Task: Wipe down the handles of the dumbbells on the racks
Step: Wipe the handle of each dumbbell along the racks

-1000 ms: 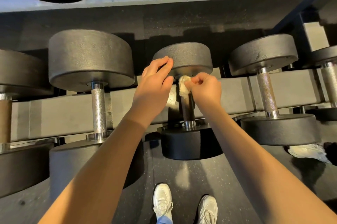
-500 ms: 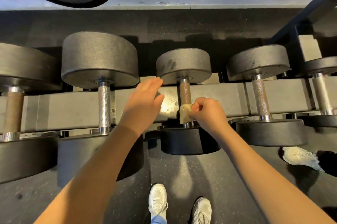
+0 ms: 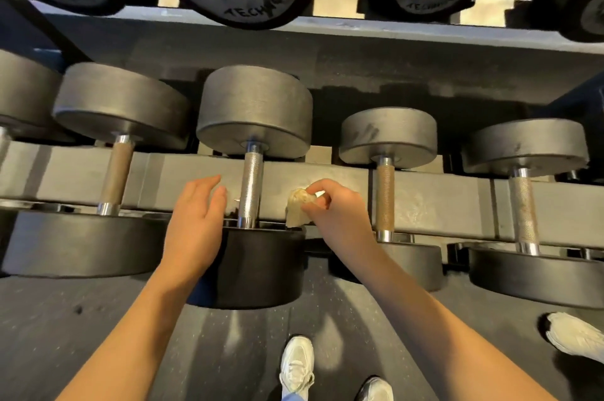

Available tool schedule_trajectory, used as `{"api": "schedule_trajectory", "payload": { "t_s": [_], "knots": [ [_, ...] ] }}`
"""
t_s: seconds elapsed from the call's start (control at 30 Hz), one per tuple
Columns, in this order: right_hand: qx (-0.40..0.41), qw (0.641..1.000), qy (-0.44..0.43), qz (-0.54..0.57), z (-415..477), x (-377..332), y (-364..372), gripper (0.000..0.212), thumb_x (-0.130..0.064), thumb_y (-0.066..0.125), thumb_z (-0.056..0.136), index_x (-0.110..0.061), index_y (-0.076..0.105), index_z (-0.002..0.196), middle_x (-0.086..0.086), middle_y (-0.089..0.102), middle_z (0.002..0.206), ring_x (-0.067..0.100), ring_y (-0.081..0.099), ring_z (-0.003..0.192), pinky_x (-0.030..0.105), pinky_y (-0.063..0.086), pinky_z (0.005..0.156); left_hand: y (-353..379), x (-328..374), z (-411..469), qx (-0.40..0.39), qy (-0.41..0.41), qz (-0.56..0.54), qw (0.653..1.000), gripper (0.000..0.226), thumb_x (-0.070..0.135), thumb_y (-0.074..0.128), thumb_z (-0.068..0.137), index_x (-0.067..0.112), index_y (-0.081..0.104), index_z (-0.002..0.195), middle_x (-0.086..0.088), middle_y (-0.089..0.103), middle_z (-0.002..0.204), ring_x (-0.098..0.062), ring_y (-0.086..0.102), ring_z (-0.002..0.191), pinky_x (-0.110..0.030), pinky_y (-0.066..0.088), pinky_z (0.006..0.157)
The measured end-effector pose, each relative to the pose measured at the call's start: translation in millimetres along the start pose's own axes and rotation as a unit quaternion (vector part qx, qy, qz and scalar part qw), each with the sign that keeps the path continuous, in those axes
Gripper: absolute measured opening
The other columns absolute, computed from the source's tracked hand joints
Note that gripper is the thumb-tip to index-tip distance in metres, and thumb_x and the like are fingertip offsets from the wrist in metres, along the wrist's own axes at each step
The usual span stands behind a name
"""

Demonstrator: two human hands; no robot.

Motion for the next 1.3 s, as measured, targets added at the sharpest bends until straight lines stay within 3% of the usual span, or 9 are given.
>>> {"api": "schedule_trajectory", "payload": {
  "t_s": [0.1,0.27,0.47,0.6,0.7,0.8,0.97,1.07,1.3],
  "knots": [
    [-0.017,1.000,-0.003,0.010,7.3,-12.0,19.7,0.012,-0.022,0.061,0.089,-0.021,0.065,0.101,-0.011,0.055,0.079,0.005,0.051,0.074,0.016,0.043,0.064,1.7,-4.4,-0.9,0.013,-0.054,-0.050,0.997,0.035,0.028,0.032,0.103,0.019,0.053,0.129,0.009,0.050,0.124,-0.001,0.041,0.110,-0.020,0.028,0.095],
    [-0.071,0.997,0.015,-0.007,27.0,-26.7,55.2,0.007,-0.022,0.062,0.088,-0.021,0.064,0.094,-0.006,0.058,0.084,0.010,0.056,0.081,0.021,0.046,0.067,-2.5,-3.4,-4.3,0.048,-0.100,-0.103,0.988,0.031,0.024,0.034,0.101,0.041,0.042,0.075,0.018,0.047,0.084,0.006,0.044,0.077,-0.007,0.029,0.069],
    [-0.081,0.995,0.060,-0.005,39.1,-29.0,74.1,0.007,-0.016,0.057,0.087,-0.012,0.061,0.090,0.002,0.060,0.084,0.013,0.056,0.075,0.019,0.041,0.056,-2.1,-7.9,-6.6,0.068,-0.119,-0.122,0.983,0.024,0.029,0.036,0.100,0.036,0.045,0.079,0.015,0.047,0.084,0.006,0.045,0.076,-0.009,0.030,0.070],
    [-0.147,0.987,0.060,-0.003,35.1,-29.7,74.7,0.017,-0.027,0.066,0.085,-0.010,0.064,0.087,0.001,0.063,0.082,0.011,0.058,0.072,0.019,0.045,0.058,-2.7,-6.4,-8.6,0.067,-0.126,-0.131,0.981,0.030,0.030,0.037,0.100,0.043,0.041,0.074,0.018,0.049,0.082,0.009,0.046,0.077,-0.009,0.031,0.070],
    [-0.174,0.982,0.077,0.005,28.1,-32.6,73.5,0.031,-0.041,0.068,0.083,-0.010,0.067,0.084,0.004,0.067,0.082,0.017,0.064,0.075,0.027,0.052,0.070,-2.1,-8.7,-9.3,0.064,-0.130,-0.144,0.979,0.020,0.031,0.037,0.100,0.037,0.052,0.089,0.019,0.053,0.091,0.006,0.049,0.085,-0.014,0.032,0.077],
    [-0.152,0.986,0.067,-0.026,25.3,-38.7,76.5,0.029,-0.041,0.068,0.083,-0.013,0.061,0.079,0.003,0.063,0.078,0.011,0.057,0.068,0.022,0.044,0.057,-1.2,-10.3,-9.2,0.067,-0.130,-0.158,0.976,0.018,0.031,0.036,0.101,0.031,0.054,0.104,0.018,0.053,0.099,0.006,0.050,0.089,-0.012,0.032,0.079],
    [-0.112,0.989,0.086,-0.050,32.4,-47.5,81.1,0.021,-0.026,0.069,0.081,-0.014,0.053,0.089,-0.003,0.055,0.078,0.008,0.054,0.066,0.019,0.039,0.048,-1.1,-10.1,-8.0,0.050,-0.119,-0.161,0.978,0.018,0.031,0.036,0.101,0.035,0.053,0.095,0.023,0.052,0.088,0.023,0.047,0.082,-0.005,0.031,0.068],
    [-0.055,0.995,0.079,-0.003,31.0,-42.6,77.6,0.020,-0.024,0.070,0.078,-0.011,0.057,0.087,0.001,0.061,0.080,0.017,0.061,0.072,0.028,0.049,0.055,0.1,-10.9,-6.4,0.028,-0.105,-0.151,0.983,0.018,0.031,0.037,0.101,0.039,0.049,0.091,0.023,0.051,0.087,0.016,0.048,0.080,-0.006,0.030,0.069],
    [0.095,0.994,0.047,-0.004,42.1,-40.7,66.5,0.007,-0.011,0.064,0.085,-0.015,0.062,0.090,0.000,0.060,0.080,0.004,0.051,0.063,0.009,0.036,0.046,1.8,-17.8,-2.3,-0.019,-0.073,-0.127,0.989,0.026,0.041,0.036,0.098,0.032,0.054,0.114,0.022,0.049,0.100,0.009,0.047,0.087,-0.007,0.028,0.071]
  ]
}}
Point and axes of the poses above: each hand's wrist, its own z-axis towards the middle knuckle, its own y-axis out of the palm, x = y × z, the point moved 5 cm from there along z, towards the middle knuckle
